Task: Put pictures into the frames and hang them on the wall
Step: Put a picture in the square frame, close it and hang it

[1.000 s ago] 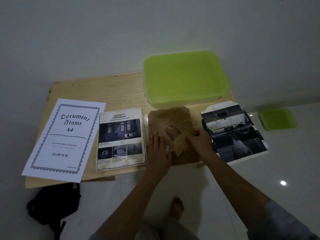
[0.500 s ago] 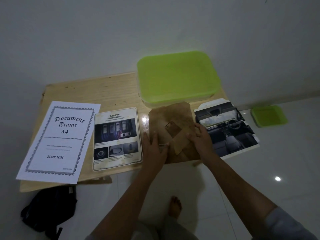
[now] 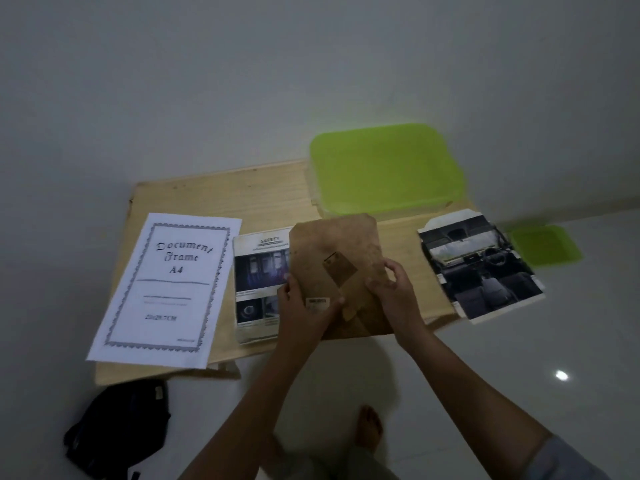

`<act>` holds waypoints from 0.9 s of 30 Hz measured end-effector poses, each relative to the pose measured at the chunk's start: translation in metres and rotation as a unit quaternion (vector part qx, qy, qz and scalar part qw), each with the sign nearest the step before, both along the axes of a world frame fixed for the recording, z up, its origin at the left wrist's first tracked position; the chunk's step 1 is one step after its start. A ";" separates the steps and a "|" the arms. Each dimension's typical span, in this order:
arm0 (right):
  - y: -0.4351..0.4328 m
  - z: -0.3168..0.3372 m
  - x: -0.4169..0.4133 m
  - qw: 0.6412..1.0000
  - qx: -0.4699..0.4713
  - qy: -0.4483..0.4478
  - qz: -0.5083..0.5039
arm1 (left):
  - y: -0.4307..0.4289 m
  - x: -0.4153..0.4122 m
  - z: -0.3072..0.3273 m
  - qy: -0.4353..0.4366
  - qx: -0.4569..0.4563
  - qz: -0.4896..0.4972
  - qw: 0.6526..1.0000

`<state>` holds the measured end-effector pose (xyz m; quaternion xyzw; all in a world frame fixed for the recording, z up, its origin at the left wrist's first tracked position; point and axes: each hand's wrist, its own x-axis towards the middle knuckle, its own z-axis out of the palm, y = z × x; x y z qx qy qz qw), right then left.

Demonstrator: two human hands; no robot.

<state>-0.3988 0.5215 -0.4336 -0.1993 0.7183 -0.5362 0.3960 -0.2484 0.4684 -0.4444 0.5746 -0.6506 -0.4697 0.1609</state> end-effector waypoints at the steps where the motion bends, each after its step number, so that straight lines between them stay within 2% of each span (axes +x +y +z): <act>1: -0.005 -0.003 0.011 1.000 0.005 0.010 0.008 | -0.004 0.011 -0.001 -0.019 0.007 0.004 1.000; 5: -0.033 -0.014 0.069 0.993 0.039 0.095 0.066 | -0.021 0.065 -0.005 -0.065 0.009 0.031 0.997; 8: -0.050 -0.026 0.103 0.973 0.078 0.183 0.115 | -0.035 0.102 -0.012 -0.081 -0.021 0.040 0.996; 12: -0.057 -0.033 0.128 0.953 0.116 0.236 0.152 | -0.045 0.126 -0.018 -0.111 -0.045 0.020 0.993; 21: -0.057 -0.033 0.116 0.936 0.136 0.301 0.125 | -0.045 0.108 -0.021 -0.118 -0.083 -0.014 0.989; 27: -0.071 -0.035 0.096 0.913 0.166 0.318 0.193 | -0.043 0.093 -0.027 -0.091 -0.041 0.013 0.995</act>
